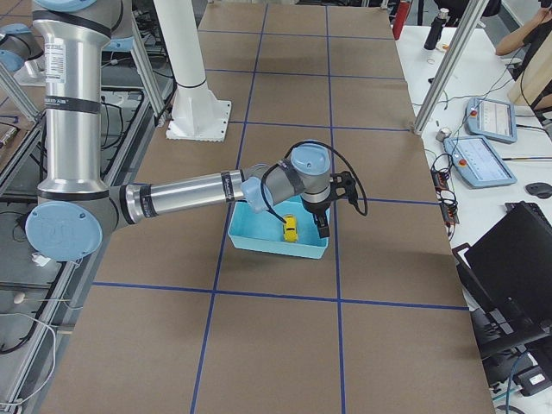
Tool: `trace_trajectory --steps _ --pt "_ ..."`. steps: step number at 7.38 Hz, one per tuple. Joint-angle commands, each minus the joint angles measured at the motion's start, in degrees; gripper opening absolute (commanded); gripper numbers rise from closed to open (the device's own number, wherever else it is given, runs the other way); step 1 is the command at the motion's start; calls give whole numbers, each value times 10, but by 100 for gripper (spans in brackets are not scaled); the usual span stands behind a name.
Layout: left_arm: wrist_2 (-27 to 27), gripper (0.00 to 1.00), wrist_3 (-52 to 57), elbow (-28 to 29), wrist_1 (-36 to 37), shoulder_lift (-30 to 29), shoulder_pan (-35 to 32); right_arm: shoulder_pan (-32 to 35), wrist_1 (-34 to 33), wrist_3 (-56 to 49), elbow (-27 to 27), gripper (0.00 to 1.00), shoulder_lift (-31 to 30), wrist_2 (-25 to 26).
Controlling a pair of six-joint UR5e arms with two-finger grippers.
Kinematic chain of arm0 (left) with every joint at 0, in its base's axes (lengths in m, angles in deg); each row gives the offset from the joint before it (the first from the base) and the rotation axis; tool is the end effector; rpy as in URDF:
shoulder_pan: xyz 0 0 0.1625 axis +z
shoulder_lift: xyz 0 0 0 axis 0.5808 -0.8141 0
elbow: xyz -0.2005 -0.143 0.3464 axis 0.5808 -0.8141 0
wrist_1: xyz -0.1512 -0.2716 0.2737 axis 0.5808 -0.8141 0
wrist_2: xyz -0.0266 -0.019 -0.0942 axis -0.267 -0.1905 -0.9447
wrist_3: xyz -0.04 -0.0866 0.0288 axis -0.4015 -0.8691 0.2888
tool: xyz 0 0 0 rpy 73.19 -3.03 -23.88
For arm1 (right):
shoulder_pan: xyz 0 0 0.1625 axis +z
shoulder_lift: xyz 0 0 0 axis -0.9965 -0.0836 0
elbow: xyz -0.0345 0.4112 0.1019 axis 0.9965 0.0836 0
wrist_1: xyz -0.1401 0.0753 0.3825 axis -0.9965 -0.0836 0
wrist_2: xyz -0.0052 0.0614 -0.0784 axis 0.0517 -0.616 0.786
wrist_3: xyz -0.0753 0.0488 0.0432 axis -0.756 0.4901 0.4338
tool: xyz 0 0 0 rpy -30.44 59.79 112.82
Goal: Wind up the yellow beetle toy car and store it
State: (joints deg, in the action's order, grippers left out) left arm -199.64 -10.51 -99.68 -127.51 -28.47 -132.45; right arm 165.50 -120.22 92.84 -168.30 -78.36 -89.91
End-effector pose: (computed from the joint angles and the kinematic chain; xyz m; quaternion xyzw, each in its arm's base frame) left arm -0.1123 -0.4319 0.6943 0.0699 0.4018 -0.0223 0.9128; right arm -0.0190 -0.4887 0.5303 0.0872 -0.4007 -0.0233 0.9118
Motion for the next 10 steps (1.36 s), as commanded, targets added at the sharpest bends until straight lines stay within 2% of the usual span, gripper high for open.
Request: trace_trajectory --steps 1,2,5,7,10 --pt "-1 100 0 -1 -1 0 0 58 -187 3 5 100 34 5" --pt "-1 100 -1 -3 -3 0 0 89 -189 -2 6 100 9 3" --pt "-2 100 -1 -3 -4 0 0 109 -167 -12 41 100 -55 4" --pt "-2 100 -1 -3 -4 0 0 110 -144 -22 48 100 -52 5" --pt "-2 100 -1 -3 -4 -1 0 109 -145 -114 43 100 -44 4"
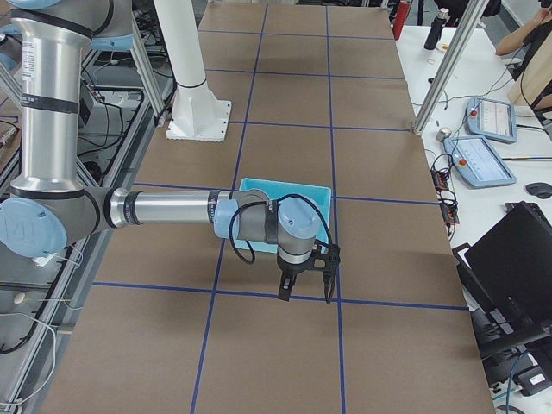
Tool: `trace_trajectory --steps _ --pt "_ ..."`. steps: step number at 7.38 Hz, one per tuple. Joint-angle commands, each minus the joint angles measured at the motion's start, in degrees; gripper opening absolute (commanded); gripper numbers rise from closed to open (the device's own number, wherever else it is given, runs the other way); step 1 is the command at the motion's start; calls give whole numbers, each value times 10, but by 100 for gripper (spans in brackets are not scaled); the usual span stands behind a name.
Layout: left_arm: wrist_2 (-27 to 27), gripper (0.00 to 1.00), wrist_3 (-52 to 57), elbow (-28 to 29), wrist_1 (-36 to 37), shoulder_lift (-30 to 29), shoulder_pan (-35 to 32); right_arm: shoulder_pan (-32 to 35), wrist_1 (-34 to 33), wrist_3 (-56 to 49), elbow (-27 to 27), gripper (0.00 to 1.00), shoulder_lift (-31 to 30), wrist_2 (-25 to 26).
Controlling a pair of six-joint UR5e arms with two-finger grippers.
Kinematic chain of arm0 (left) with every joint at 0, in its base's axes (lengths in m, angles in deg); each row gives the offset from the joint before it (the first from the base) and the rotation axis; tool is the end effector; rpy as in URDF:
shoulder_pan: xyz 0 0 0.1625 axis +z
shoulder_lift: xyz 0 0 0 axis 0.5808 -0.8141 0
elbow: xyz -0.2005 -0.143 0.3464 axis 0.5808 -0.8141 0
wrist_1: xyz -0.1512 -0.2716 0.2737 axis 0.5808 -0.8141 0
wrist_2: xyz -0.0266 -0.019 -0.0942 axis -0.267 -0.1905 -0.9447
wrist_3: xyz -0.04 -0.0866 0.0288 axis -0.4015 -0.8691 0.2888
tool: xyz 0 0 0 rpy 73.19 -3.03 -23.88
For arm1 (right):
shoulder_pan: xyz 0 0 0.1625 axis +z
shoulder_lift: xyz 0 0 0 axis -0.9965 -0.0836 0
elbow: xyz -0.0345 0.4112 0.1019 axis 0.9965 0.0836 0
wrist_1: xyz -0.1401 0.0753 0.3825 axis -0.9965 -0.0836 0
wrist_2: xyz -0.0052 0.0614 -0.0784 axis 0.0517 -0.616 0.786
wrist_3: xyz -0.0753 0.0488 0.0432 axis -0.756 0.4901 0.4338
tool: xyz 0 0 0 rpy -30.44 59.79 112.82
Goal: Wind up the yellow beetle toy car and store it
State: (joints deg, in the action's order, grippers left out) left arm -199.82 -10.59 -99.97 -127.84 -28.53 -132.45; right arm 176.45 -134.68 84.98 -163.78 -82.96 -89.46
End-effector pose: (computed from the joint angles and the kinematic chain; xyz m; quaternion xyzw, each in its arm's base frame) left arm -0.1123 -0.4333 0.6905 0.0751 0.4028 -0.0204 0.9120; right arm 0.0737 -0.4365 0.6350 -0.0379 -0.3732 0.0798 0.9235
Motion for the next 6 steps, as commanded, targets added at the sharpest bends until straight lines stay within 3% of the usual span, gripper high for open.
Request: trace_trajectory --steps 1,6 --pt "0 100 0 0 0 0 1 -2 -1 -40 -2 100 15 -2" --pt "0 100 0 0 0 0 1 -10 -1 -74 6 100 18 -5"
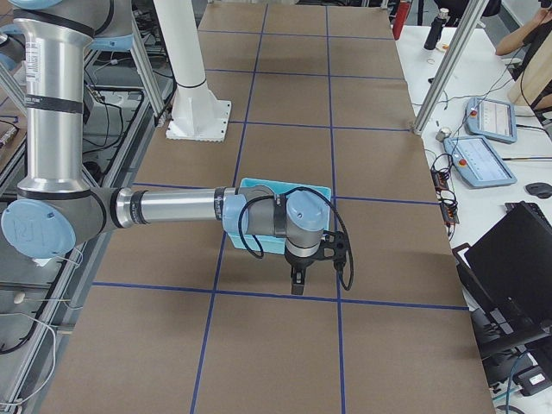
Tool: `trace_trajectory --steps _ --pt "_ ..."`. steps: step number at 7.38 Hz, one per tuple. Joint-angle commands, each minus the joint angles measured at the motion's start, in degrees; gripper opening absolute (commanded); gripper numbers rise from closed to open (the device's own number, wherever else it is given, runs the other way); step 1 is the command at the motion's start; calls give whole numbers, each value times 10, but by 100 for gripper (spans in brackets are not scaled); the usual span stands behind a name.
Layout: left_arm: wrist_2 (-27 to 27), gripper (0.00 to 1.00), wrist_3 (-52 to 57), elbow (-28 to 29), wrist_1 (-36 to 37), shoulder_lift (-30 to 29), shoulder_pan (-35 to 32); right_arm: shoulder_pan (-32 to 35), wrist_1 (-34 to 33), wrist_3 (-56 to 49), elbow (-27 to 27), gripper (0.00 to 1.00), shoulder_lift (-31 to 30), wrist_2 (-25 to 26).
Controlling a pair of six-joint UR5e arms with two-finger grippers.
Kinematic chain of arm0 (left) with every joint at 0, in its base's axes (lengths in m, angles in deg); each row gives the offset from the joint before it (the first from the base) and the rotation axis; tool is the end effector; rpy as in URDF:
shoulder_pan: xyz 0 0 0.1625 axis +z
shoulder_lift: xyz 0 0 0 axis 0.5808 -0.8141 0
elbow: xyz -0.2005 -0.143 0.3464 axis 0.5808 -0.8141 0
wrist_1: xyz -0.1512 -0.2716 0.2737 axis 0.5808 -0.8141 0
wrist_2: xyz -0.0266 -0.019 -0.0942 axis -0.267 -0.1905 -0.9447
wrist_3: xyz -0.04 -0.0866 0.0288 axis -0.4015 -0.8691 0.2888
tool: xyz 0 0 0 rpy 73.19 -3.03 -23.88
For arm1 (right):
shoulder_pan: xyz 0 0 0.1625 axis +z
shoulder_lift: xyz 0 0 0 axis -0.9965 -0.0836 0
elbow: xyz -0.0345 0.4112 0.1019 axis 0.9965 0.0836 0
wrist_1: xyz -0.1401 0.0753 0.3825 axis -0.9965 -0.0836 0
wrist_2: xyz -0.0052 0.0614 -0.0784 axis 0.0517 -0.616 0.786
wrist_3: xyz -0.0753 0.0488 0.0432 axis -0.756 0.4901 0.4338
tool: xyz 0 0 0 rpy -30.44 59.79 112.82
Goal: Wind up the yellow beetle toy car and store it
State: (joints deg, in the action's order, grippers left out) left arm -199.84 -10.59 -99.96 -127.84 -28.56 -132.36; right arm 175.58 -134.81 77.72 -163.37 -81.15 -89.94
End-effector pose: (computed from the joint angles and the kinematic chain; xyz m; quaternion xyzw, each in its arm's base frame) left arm -0.1116 -0.4337 0.6904 0.0749 0.4030 -0.0196 0.9119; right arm 0.0665 -0.4518 0.6241 -0.0067 -0.3787 0.0100 0.9255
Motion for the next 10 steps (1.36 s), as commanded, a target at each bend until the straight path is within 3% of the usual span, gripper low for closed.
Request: trace_trajectory --steps 1,10 --pt "0 100 0 0 1 0 0 -1 1 -1 3 100 0 -1" --pt "-1 100 0 0 0 0 0 -5 1 1 11 100 0 -2"
